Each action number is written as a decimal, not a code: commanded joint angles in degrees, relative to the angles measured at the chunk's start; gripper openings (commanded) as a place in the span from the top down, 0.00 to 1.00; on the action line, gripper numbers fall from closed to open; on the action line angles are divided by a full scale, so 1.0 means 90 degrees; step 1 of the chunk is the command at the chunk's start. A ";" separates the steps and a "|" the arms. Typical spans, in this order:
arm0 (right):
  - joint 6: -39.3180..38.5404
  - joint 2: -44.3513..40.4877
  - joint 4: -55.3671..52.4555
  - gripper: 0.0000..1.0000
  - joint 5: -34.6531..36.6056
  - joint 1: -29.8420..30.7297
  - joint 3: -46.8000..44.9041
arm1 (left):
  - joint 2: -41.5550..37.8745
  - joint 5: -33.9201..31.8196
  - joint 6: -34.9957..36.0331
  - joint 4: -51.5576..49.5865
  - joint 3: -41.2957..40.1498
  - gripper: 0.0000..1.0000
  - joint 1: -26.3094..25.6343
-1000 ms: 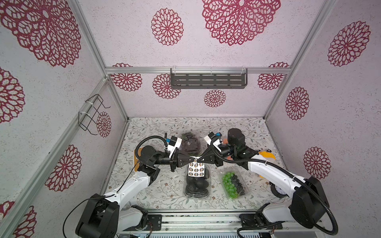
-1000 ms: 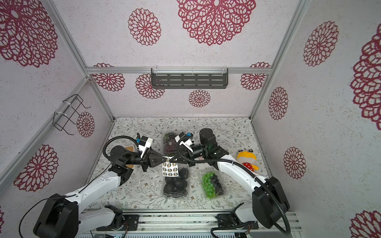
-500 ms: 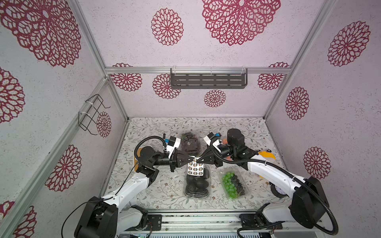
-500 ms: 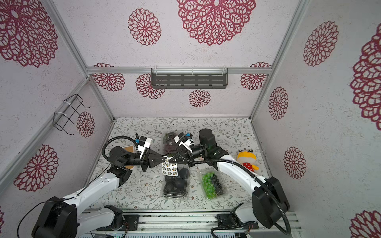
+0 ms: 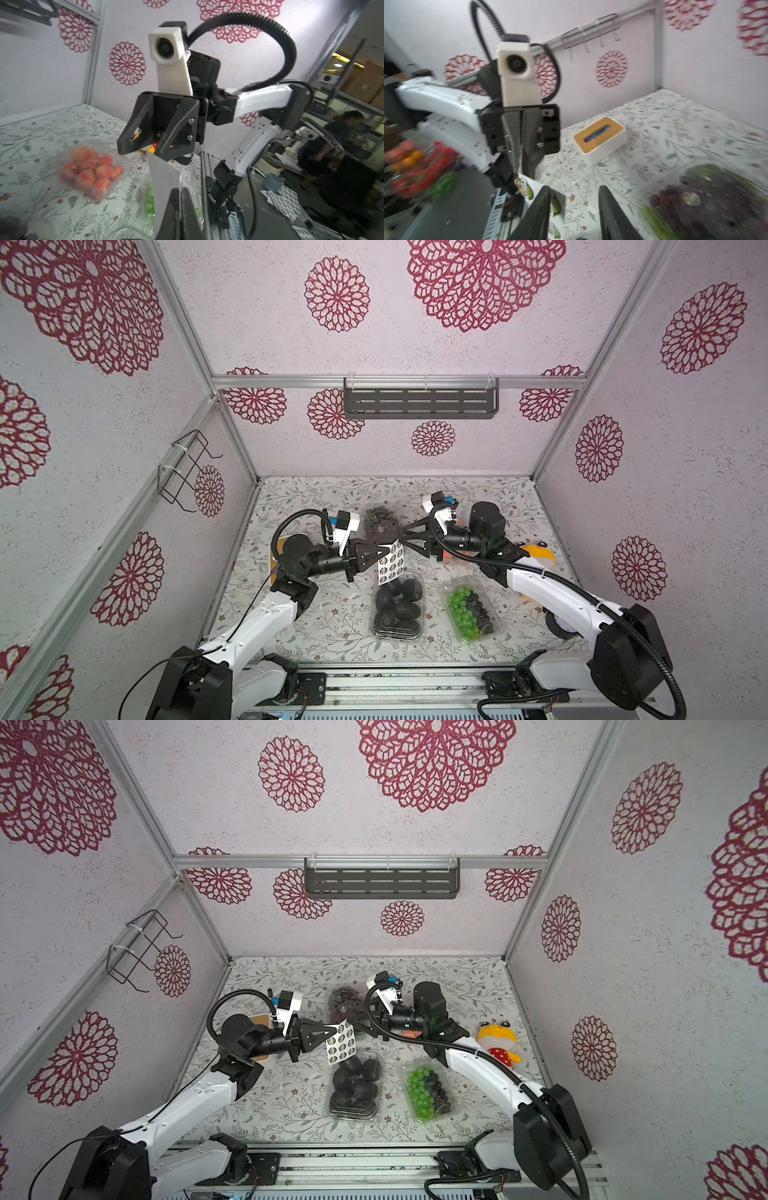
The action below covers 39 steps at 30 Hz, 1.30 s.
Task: Label fruit boxes
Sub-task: Adjust the label sticker, then tear off the label from the label sticker.
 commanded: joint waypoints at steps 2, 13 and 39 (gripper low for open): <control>-0.0086 -0.0837 -0.0039 0.60 0.2578 0.0303 -0.0296 | -0.0418 -0.0963 0.0571 -0.0939 0.0057 1.00 0.0044; -0.0419 -0.0928 0.0008 0.94 0.2000 0.1118 -0.0242 | -0.0488 -0.1176 0.0557 -0.1030 0.0052 1.00 0.0038; 0.1128 -0.0091 0.1556 0.77 0.0056 0.0507 -0.0198 | -0.0343 -0.0325 0.0347 -0.0209 -0.0133 1.00 -0.0056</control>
